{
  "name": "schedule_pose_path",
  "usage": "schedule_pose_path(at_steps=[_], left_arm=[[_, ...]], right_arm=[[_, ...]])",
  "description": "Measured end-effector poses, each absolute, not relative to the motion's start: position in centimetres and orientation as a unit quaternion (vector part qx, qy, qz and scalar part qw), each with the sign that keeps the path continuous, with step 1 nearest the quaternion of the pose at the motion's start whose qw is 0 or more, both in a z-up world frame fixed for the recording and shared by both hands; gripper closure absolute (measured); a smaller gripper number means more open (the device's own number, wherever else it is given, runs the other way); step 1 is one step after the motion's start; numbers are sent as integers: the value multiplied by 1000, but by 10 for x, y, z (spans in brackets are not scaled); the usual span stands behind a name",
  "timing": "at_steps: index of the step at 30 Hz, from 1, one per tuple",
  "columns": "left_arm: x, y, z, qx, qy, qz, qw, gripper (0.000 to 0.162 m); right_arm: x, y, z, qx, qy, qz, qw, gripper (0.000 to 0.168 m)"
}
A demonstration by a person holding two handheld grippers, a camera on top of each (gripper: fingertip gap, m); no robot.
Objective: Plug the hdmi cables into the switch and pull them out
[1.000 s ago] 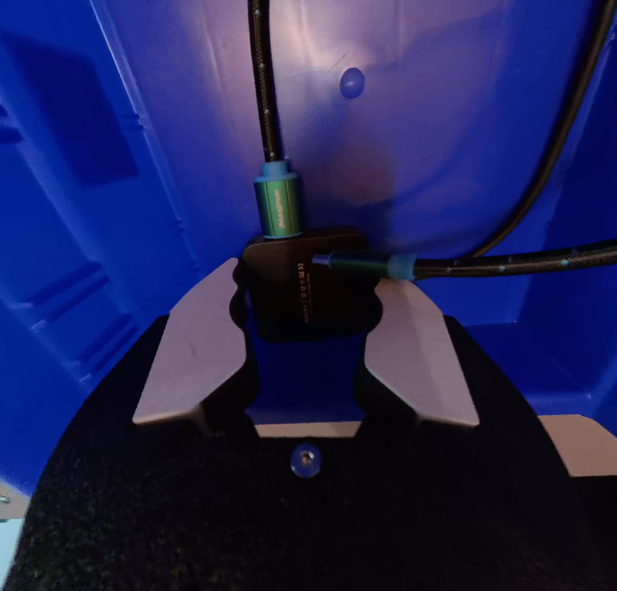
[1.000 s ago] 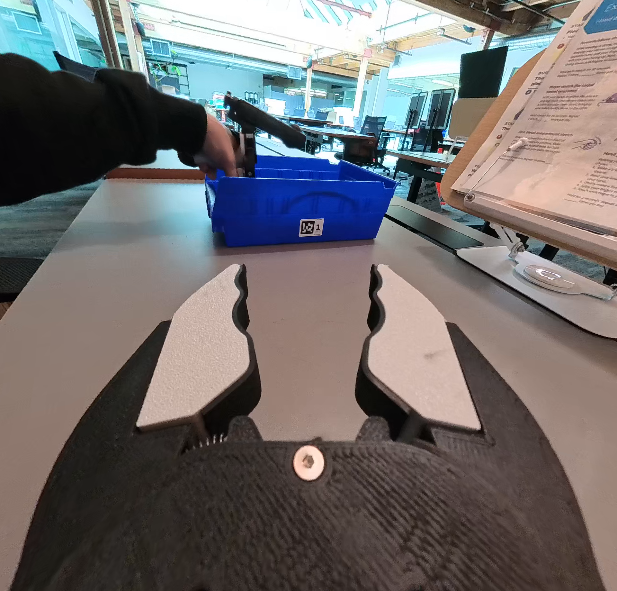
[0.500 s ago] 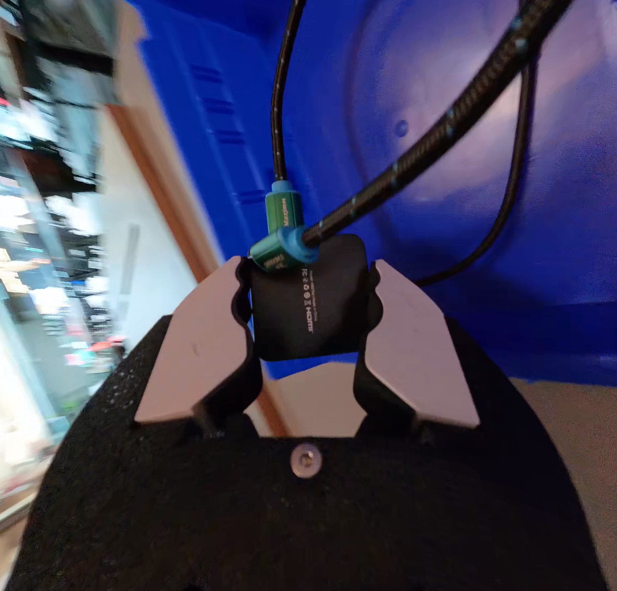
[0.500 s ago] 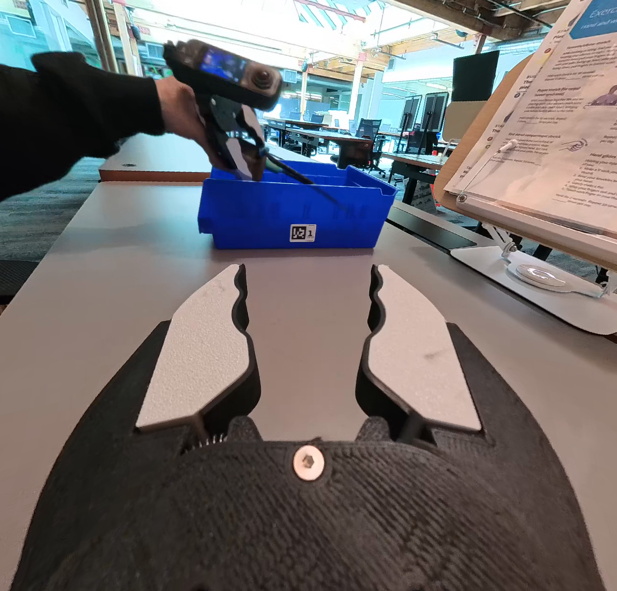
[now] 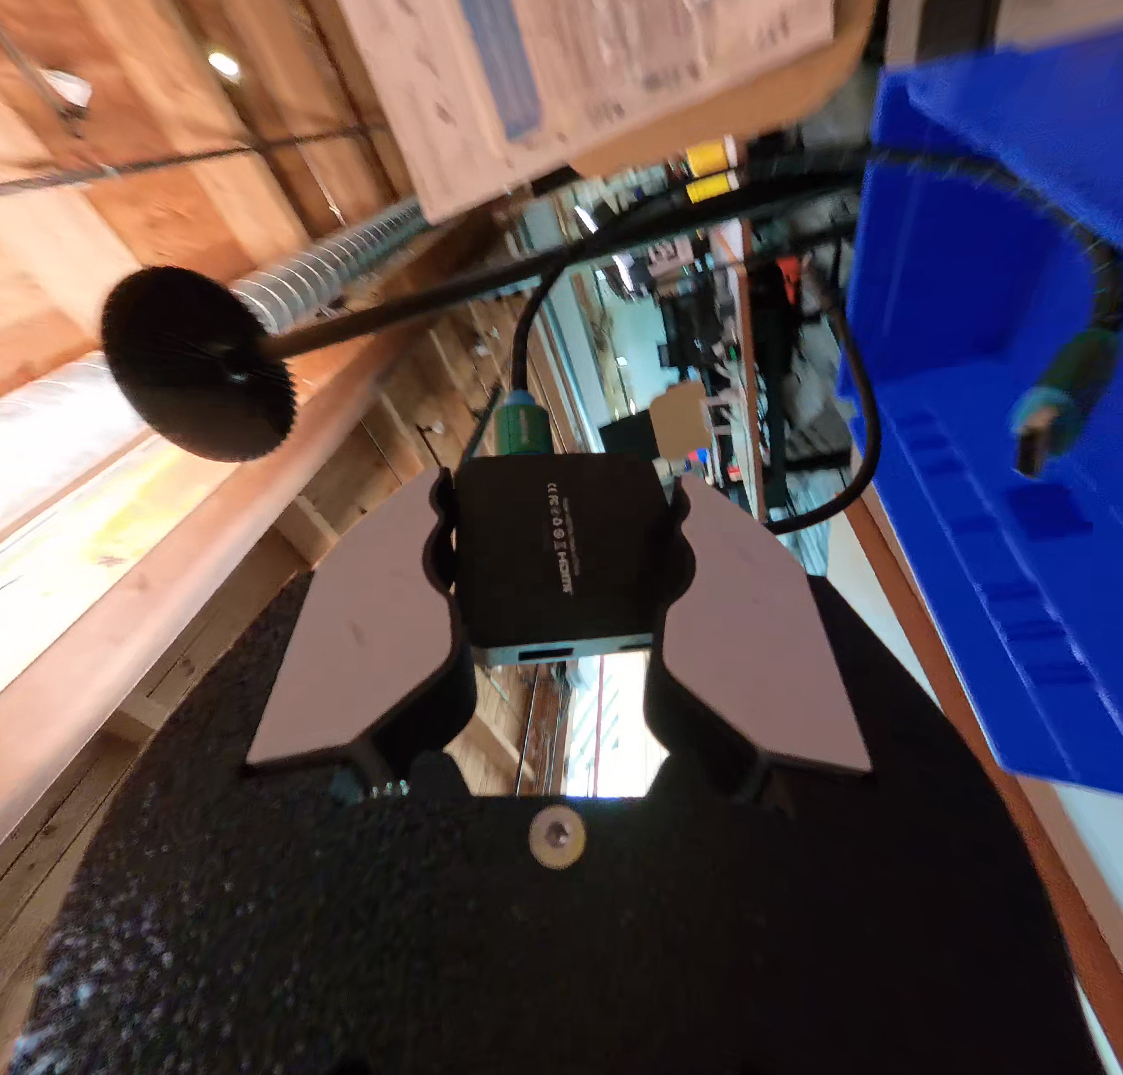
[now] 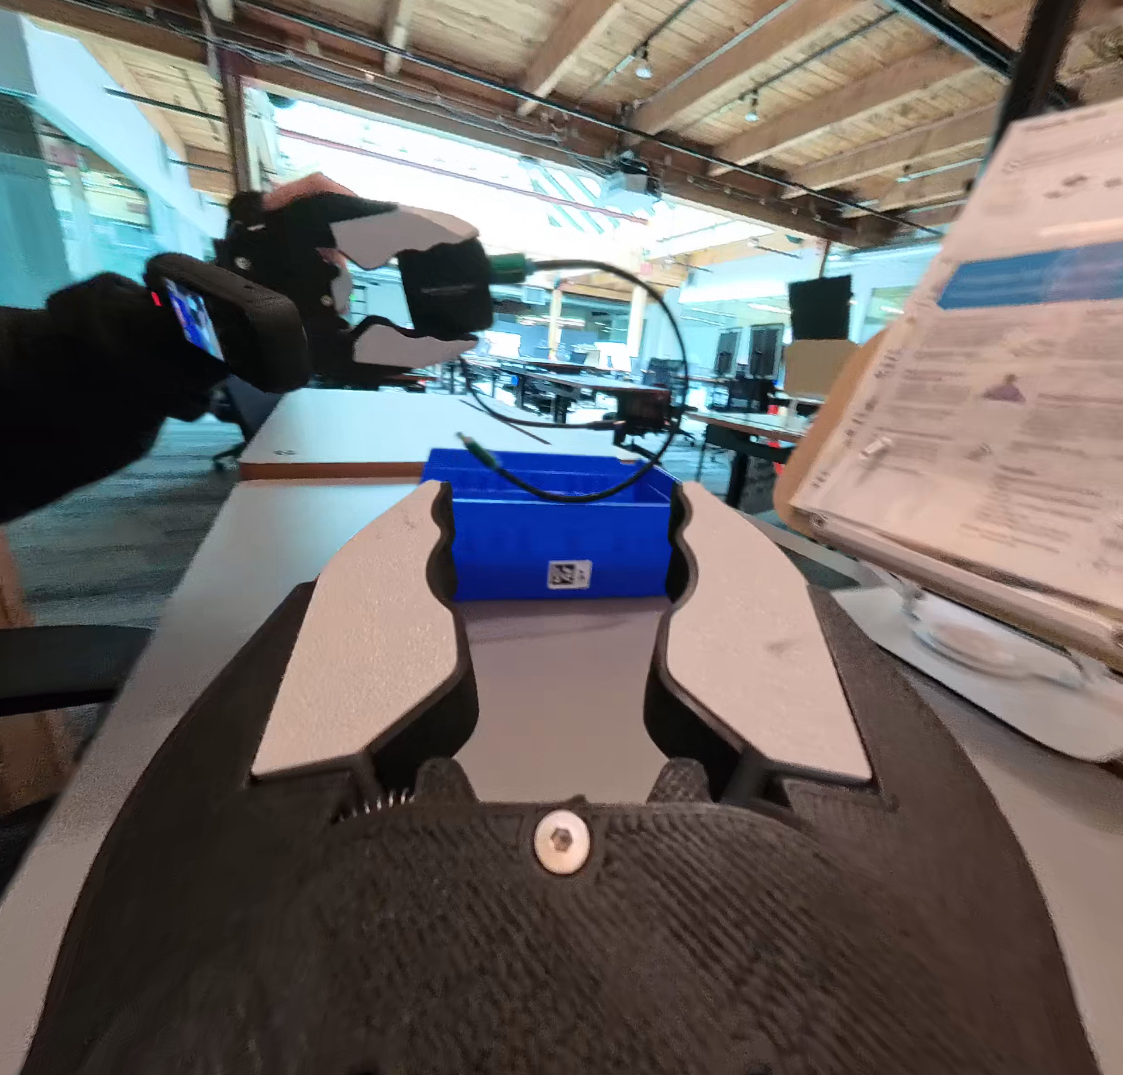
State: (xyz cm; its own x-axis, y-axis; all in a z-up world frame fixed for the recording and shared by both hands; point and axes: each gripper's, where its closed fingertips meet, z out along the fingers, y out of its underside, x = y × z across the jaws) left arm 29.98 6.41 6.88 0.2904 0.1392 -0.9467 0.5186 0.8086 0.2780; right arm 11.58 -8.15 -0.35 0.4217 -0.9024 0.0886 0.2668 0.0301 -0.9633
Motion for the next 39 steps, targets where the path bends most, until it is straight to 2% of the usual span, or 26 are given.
schedule_pose_path(at_steps=[1,2,4,6,8,11,15,22,26,29,33,35,36,39], left_arm=[[285,58,76,288,566,-156,756,98],[267,52,85,296,543,-192,762,110],[227,39,96,337,501,-254,755,162],[221,30,85,322,553,-290,711,162],[247,30,56,261,660,-322,626,162],[271,44,36,181,727,-403,526,162],[263,55,-15,159,808,-439,358,146],[227,85,-101,225,882,-346,228,115],[208,96,-144,151,925,-316,149,106],[202,101,-167,6,946,-321,37,99],[179,85,-172,-163,886,-374,-220,94],[172,79,-173,-184,860,-382,-285,117],[170,76,-172,-182,851,-391,-299,139],[164,67,-165,-161,836,-419,-317,146]], right_arm=[[113,-72,3,-537,289,-439,660,100],[112,-63,8,-539,284,-431,666,100],[109,-48,16,-542,277,-419,674,99],[109,-36,17,-554,271,-405,675,99],[113,-32,4,-582,275,-396,655,97],[121,-46,-16,-585,302,-396,640,97],[130,-71,-30,-566,342,-398,636,101],[137,-88,-48,-565,368,-403,619,104],[138,-87,-53,-575,368,-405,608,104],[138,-85,-54,-579,365,-404,607,104],[139,-79,-56,-584,363,-392,611,104],[138,-76,-58,-594,357,-391,606,103],[138,-75,-59,-599,353,-392,602,103],[135,-74,-57,-604,348,-392,601,103]])
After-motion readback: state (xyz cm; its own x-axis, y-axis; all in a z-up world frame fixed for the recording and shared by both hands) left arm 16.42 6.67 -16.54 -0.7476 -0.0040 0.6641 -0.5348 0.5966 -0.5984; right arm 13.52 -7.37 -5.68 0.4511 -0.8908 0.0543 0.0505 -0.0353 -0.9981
